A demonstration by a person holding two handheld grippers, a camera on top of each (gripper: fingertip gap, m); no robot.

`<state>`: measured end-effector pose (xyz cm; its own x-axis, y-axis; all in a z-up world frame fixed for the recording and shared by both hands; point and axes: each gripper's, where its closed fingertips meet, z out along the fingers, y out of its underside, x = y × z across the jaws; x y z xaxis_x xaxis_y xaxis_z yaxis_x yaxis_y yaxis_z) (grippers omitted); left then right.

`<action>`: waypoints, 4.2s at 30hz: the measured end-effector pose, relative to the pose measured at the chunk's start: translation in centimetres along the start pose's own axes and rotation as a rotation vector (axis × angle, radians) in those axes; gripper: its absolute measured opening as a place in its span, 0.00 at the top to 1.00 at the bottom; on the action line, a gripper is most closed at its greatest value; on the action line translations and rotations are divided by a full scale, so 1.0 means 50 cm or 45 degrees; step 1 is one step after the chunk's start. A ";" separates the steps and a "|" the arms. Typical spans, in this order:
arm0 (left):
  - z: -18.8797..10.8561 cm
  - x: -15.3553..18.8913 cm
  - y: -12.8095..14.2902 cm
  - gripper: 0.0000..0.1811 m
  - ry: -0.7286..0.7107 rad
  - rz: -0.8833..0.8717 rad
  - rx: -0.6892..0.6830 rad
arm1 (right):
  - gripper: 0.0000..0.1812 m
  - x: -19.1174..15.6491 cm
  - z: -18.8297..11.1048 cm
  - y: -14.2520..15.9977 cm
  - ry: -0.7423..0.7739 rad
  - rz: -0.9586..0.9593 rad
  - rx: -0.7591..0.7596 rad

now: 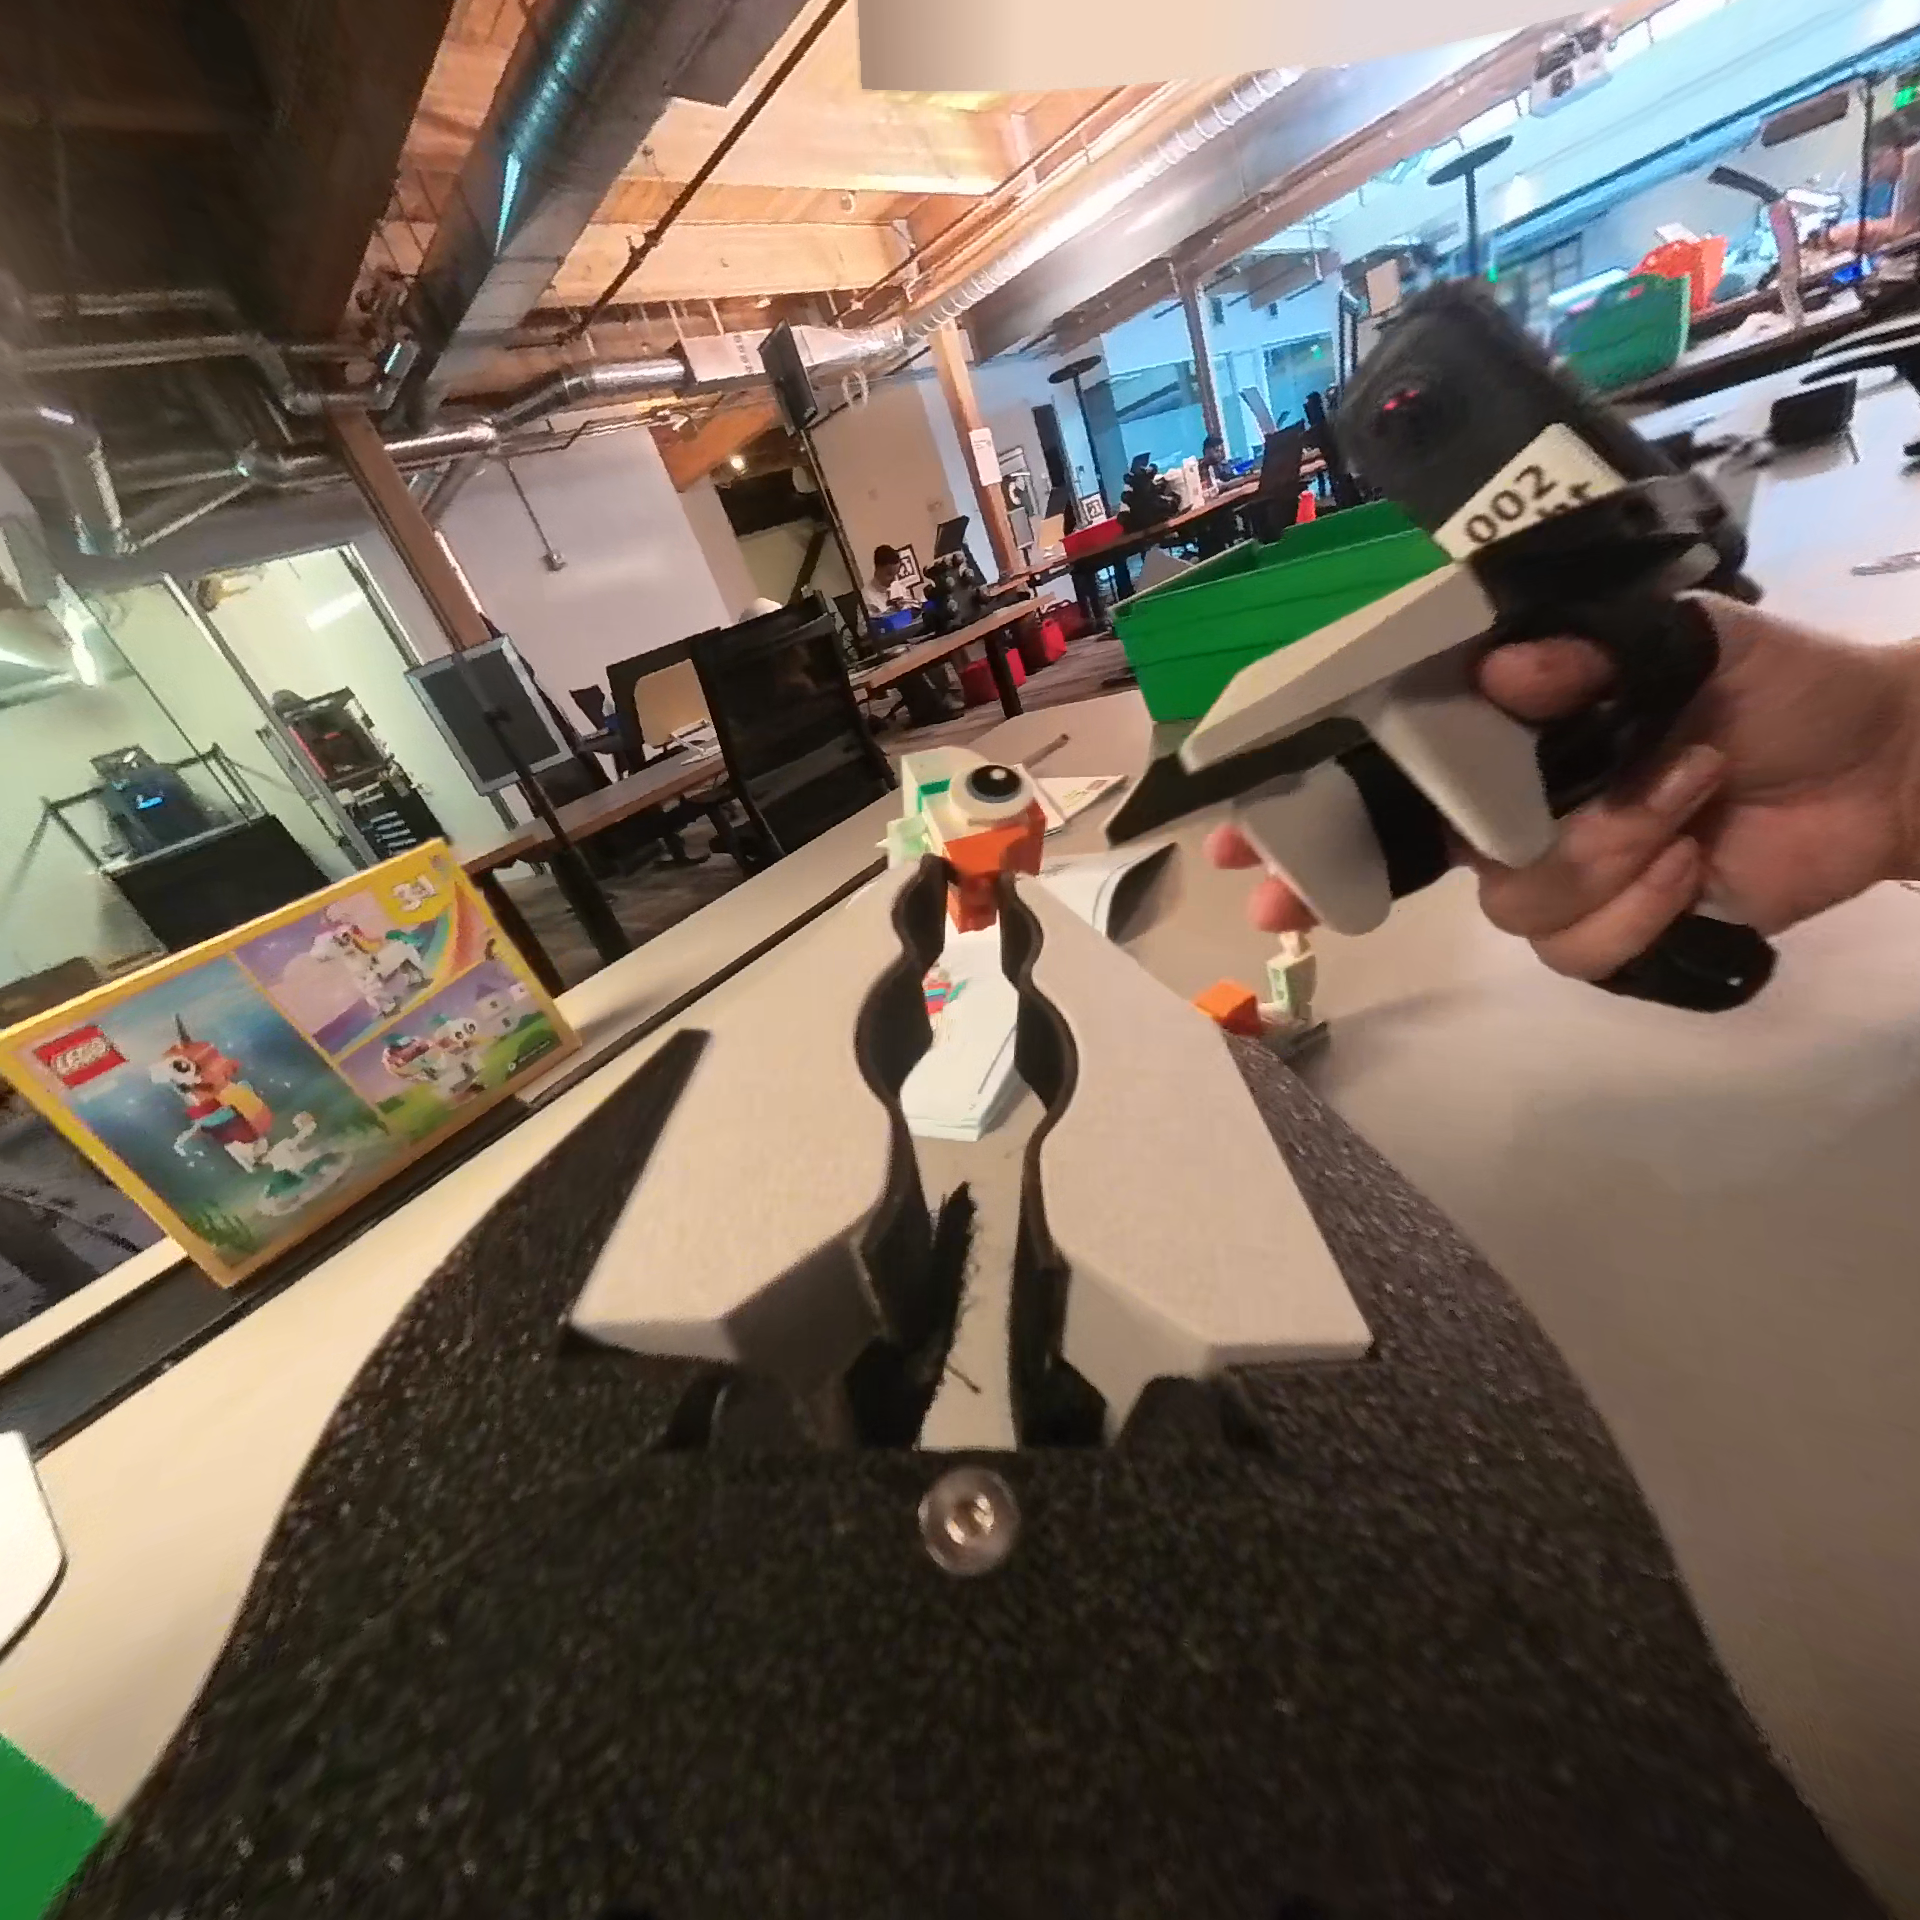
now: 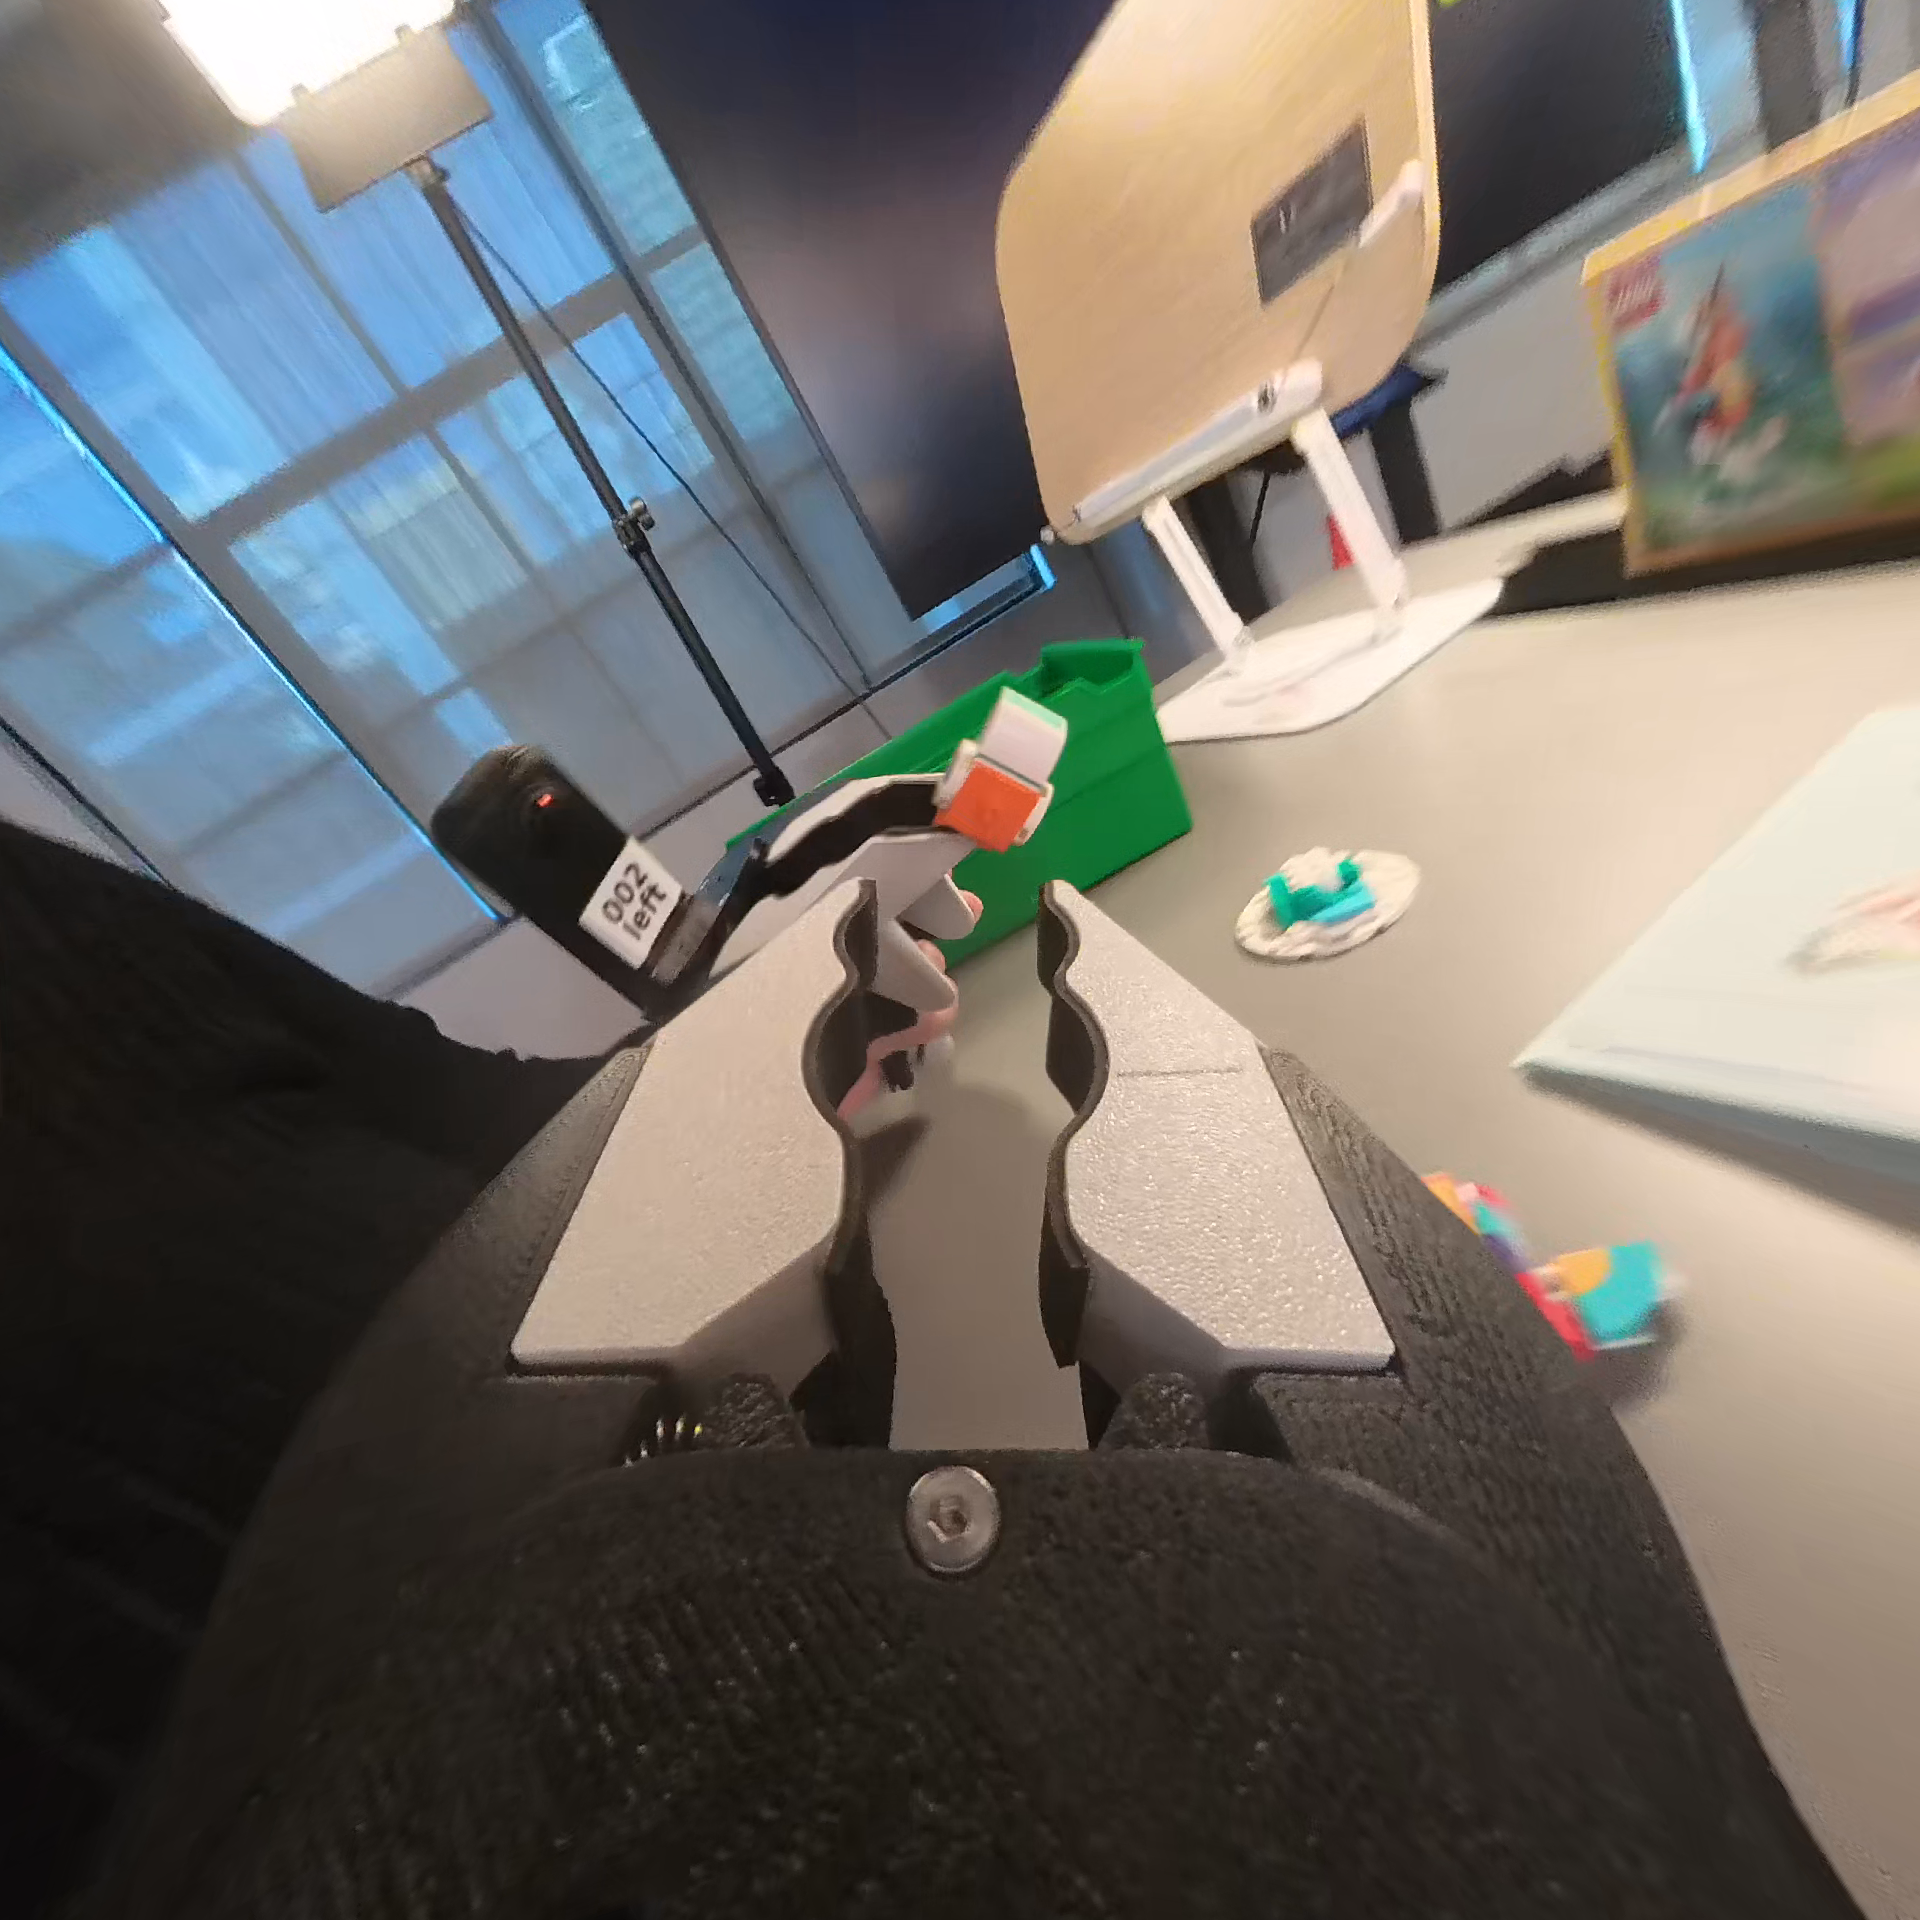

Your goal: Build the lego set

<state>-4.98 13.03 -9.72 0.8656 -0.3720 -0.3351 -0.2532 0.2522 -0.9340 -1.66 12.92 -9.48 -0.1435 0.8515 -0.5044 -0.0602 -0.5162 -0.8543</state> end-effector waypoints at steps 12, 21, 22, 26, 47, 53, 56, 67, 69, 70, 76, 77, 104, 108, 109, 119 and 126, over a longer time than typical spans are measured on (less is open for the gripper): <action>0.005 0.037 -0.011 0.96 0.049 0.107 0.019 | 0.86 0.009 0.024 0.011 -0.001 0.208 0.029; 0.006 0.055 -0.008 0.96 0.121 0.157 0.010 | 0.85 0.015 0.015 -0.002 -0.030 0.257 0.071; 0.007 0.059 -0.005 0.96 0.138 0.169 0.001 | 0.85 0.015 0.012 -0.005 -0.030 0.258 0.073; 0.005 0.074 -0.002 0.96 0.215 0.189 0.004 | 0.88 0.014 0.002 -0.004 -0.045 0.270 0.033; 0.007 0.068 0.002 0.96 0.229 0.085 0.002 | 0.92 0.016 -0.005 0.008 -0.082 0.364 0.005; 0.006 0.066 0.000 0.97 0.232 0.081 0.011 | 0.92 0.016 -0.006 0.008 -0.092 0.381 0.002; 0.006 0.066 0.001 0.97 0.242 0.072 0.009 | 0.92 0.016 -0.006 0.008 -0.093 0.380 -0.001; 0.006 0.066 0.002 0.97 0.240 0.061 0.011 | 0.92 0.017 -0.006 0.008 -0.090 0.374 0.000; 0.006 0.065 0.002 0.97 0.237 0.064 0.011 | 0.92 0.017 -0.006 0.008 -0.089 0.371 0.000; 0.006 0.065 0.003 0.97 0.234 0.064 0.011 | 0.92 0.018 -0.006 0.008 -0.088 0.371 0.000; 0.006 0.061 0.003 0.97 0.218 0.068 0.012 | 0.92 0.018 -0.005 0.009 -0.086 0.371 -0.001; 0.006 0.062 0.003 0.97 0.218 0.070 0.013 | 0.92 0.018 -0.006 0.009 -0.085 0.371 -0.001; 0.005 0.065 0.002 0.96 0.187 0.128 0.040 | 0.92 0.017 -0.006 0.008 -0.101 0.394 0.005; 0.005 0.066 0.001 0.96 0.174 0.170 0.047 | 0.92 0.018 -0.007 0.008 -0.100 0.399 0.005; 0.005 0.067 0.001 0.96 0.176 0.176 0.048 | 0.92 0.018 -0.007 0.008 -0.101 0.401 0.005; -0.002 0.060 -0.004 0.97 0.212 0.168 0.036 | 0.91 0.014 -0.009 0.002 -0.088 0.306 0.008; -0.003 0.057 0.006 0.97 0.372 -0.166 -0.015 | 0.80 0.019 -0.035 -0.017 0.069 -0.265 -0.033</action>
<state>-2.63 11.90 -10.99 0.7311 -0.6416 -0.2320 -0.1547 0.1754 -0.9723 -0.02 14.31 -9.46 -0.0773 0.9434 -0.3225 -0.0576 -0.3271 -0.9432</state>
